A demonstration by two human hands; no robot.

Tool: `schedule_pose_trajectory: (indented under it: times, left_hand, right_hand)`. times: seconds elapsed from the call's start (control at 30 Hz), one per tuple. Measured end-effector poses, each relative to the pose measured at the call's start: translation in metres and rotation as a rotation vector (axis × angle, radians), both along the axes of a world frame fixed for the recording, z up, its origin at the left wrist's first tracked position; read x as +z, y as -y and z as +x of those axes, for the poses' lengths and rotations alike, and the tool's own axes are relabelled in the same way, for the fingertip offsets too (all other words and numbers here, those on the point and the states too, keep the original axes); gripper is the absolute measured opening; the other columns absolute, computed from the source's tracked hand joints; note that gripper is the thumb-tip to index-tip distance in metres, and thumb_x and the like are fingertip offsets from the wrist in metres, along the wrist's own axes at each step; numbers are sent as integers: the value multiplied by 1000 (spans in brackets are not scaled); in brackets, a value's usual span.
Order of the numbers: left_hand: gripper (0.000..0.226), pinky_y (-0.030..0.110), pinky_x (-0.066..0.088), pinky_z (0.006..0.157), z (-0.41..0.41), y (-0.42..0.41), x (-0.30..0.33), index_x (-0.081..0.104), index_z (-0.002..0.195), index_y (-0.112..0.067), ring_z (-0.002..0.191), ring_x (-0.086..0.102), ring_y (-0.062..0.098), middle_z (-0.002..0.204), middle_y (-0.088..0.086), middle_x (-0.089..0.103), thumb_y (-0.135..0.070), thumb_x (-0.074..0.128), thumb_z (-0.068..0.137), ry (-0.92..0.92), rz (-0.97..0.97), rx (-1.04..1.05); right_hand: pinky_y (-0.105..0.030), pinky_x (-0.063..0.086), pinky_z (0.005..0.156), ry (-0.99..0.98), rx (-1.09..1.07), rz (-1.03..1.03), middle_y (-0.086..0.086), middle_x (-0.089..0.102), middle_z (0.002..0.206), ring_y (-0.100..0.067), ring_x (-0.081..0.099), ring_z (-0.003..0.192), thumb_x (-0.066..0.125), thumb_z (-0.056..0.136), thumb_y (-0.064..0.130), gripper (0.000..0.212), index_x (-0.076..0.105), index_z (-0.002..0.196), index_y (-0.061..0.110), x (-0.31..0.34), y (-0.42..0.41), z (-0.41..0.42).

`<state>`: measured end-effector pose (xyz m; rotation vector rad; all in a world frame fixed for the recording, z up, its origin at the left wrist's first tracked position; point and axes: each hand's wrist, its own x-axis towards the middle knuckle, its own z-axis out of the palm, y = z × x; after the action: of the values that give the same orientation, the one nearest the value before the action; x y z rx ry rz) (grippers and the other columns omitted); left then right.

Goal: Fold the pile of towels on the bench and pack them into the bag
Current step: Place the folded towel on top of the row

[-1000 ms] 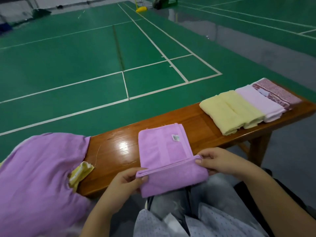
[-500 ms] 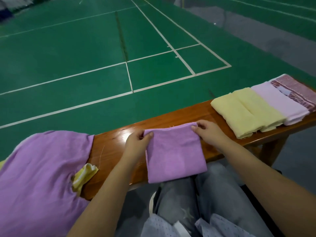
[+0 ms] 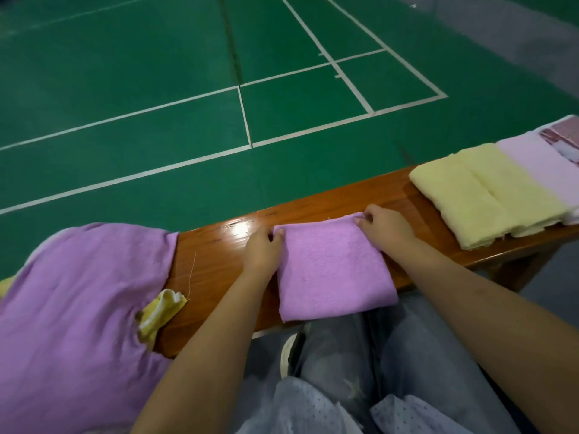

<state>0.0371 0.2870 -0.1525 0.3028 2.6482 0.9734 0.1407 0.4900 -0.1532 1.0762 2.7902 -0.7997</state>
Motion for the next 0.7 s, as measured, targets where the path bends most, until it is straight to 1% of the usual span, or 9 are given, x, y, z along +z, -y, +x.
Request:
schedule_pose_trajectory:
  times: [0.1, 0.17, 0.23, 0.3, 0.37, 0.43, 0.5, 0.6, 0.7]
  left_hand:
    - [28, 19, 40, 80, 5, 6, 7, 50, 120, -11, 100, 53, 17, 126, 9, 55, -30, 49, 100, -22, 12, -63]
    - [46, 22, 30, 102, 21, 21, 11, 43, 137, -12, 128, 42, 18, 144, 5, 41, -35, 50, 98, -228, -24, -194]
    - [57, 28, 24, 111, 46, 39, 16, 43, 140, -14, 137, 34, 16, 149, 2, 38, -46, 52, 94, -469, 36, -371]
    - [68, 35, 23, 115, 69, 55, 10, 43, 142, -16, 140, 31, 16, 151, 1, 38, -60, 49, 89, -575, 32, -586]
    - [77, 37, 11, 119, 83, 67, -6, 31, 148, -24, 146, 18, 11, 157, -5, 26, -67, 46, 86, -526, -58, -757]
    - [81, 36, 1, 122, 86, 77, -25, 16, 152, -31, 147, 0, 3, 158, -15, 6, -63, 51, 86, -422, -162, -805]
    - [81, 38, -2, 122, 80, 84, -38, 6, 150, -36, 145, -6, 0, 155, -20, -2, -52, 57, 89, -375, -216, -778]
    - [79, 37, -8, 121, 73, 90, -40, 3, 147, -42, 144, -6, -1, 154, -21, -4, -42, 60, 91, -347, -235, -765]
    - [76, 35, -10, 119, 73, 91, -35, 7, 147, -42, 144, -3, -2, 155, -20, 1, -41, 59, 92, -341, -218, -770]
  right_hand:
    - [-29, 44, 75, -33, -34, -100, -7, 60, 122, -21, 57, 97, 48, 96, 45, 38, 49, 123, 17, 9, 0, 4]
    - [-29, 45, 77, -95, -16, -140, -5, 59, 122, -22, 59, 102, 50, 95, 44, 43, 45, 128, 17, 15, 3, 19]
    - [-28, 45, 77, -189, 55, -62, -3, 61, 116, -18, 58, 96, 54, 94, 38, 40, 49, 127, 16, 18, 10, 45]
    - [-26, 43, 75, -359, 149, 36, -3, 63, 107, -14, 56, 89, 60, 92, 33, 32, 59, 116, 12, 15, 21, 72]
    - [-22, 44, 77, -515, 298, 77, -5, 67, 101, -12, 57, 88, 64, 86, 40, 37, 67, 105, 9, 5, 31, 92]
    - [-16, 40, 88, -508, 455, 92, -5, 70, 105, -9, 55, 98, 59, 78, 54, 53, 70, 105, 10, -12, 36, 102]
    - [-24, 40, 100, -410, 599, 150, -3, 66, 120, -7, 49, 113, 59, 74, 61, 62, 66, 116, 16, -34, 34, 108]
    - [-52, 32, 104, -344, 661, 257, 1, 57, 134, -8, 43, 126, 82, 64, 33, 68, 55, 126, 25, -55, 30, 113]
    - [-58, 29, 102, -401, 599, 296, 1, 62, 127, -7, 46, 121, 70, 64, 9, 63, 51, 121, 28, -52, 33, 111]
